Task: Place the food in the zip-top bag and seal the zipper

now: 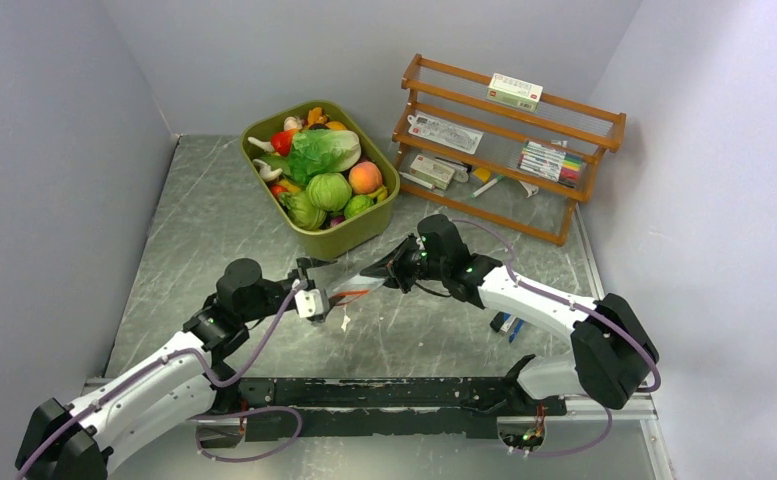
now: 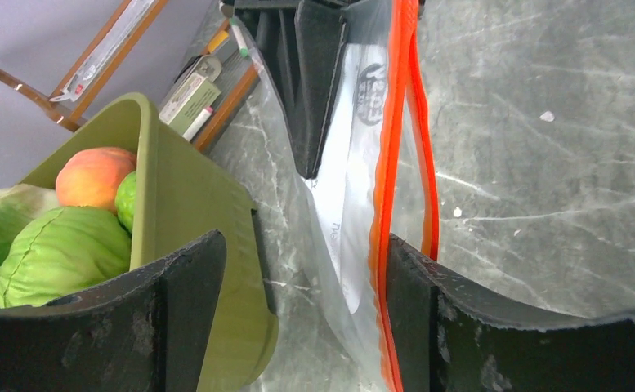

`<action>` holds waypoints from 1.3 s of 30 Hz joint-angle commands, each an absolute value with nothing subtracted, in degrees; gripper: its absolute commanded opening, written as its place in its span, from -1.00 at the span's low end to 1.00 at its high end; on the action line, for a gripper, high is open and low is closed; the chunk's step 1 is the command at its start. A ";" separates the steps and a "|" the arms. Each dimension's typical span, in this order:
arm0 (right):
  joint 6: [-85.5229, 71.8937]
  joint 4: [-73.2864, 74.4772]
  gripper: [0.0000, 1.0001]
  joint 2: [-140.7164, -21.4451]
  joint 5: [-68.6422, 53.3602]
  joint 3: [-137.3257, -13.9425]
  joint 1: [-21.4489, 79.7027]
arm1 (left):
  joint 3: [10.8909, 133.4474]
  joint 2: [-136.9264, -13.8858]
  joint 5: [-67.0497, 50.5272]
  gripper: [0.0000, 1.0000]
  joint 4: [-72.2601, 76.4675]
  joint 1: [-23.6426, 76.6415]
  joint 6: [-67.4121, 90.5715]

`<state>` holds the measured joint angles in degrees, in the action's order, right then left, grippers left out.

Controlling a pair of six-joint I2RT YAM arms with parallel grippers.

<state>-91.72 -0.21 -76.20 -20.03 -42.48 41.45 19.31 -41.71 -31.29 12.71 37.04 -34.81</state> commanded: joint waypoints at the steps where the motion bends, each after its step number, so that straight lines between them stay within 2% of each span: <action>1: -92.31 -1.49 -1.00 -74.88 -21.05 -41.75 41.13 | 18.18 -42.47 -27.72 0.36 14.63 37.67 -37.94; 6: -92.46 -2.45 -1.00 -75.32 -21.35 -41.81 41.05 | 17.66 -45.16 -26.03 0.31 15.98 38.33 -36.79; 10: -91.47 -2.70 -1.00 -76.80 -22.20 -42.87 41.13 | 17.57 -47.26 -24.09 0.16 18.84 39.12 -33.41; 12: -89.92 -2.27 -0.99 -77.68 -22.95 -43.94 41.10 | 18.19 -47.94 -23.63 0.00 19.41 39.37 -31.16; 14: -85.14 0.77 -0.90 -77.97 -22.65 -45.99 41.12 | 19.16 -47.96 -22.72 -0.51 19.33 40.04 -28.44; 16: -80.23 5.62 -0.74 -77.57 -21.01 -48.62 41.07 | 19.88 -47.55 -21.43 -0.82 19.44 40.69 -25.22; 17: -77.75 7.77 -0.56 -77.08 -19.65 -50.22 41.06 | 20.51 -47.47 -20.52 -0.85 19.27 40.96 -23.07; 20: -71.28 15.11 -0.20 -74.47 -13.78 -53.03 41.12 | 23.78 -48.89 -13.17 -0.86 17.43 41.51 -11.57; 23: -66.31 23.14 0.05 -69.25 -4.50 -54.29 41.19 | 31.32 -52.23 -3.17 -0.86 8.45 41.78 0.31; 25: -63.34 25.43 0.19 -65.53 0.21 -52.58 41.25 | 35.86 -54.47 -1.64 -0.86 2.72 41.92 4.66; 28: -59.81 25.92 0.43 -60.08 2.62 -49.76 41.30 | 37.13 -54.99 -1.68 -0.86 2.05 42.09 10.80; 33: -57.58 28.61 0.50 -54.34 7.26 -50.14 42.99 | 35.25 -50.95 1.08 -0.86 4.83 42.26 26.53; 36: -56.52 31.95 0.72 -53.13 11.63 -52.25 43.50 | 34.03 -48.62 -0.63 -0.86 5.60 42.27 31.83; 39: -54.24 35.56 0.76 -52.87 15.56 -56.71 43.57 | 33.79 -47.03 0.14 -0.86 3.32 42.36 35.06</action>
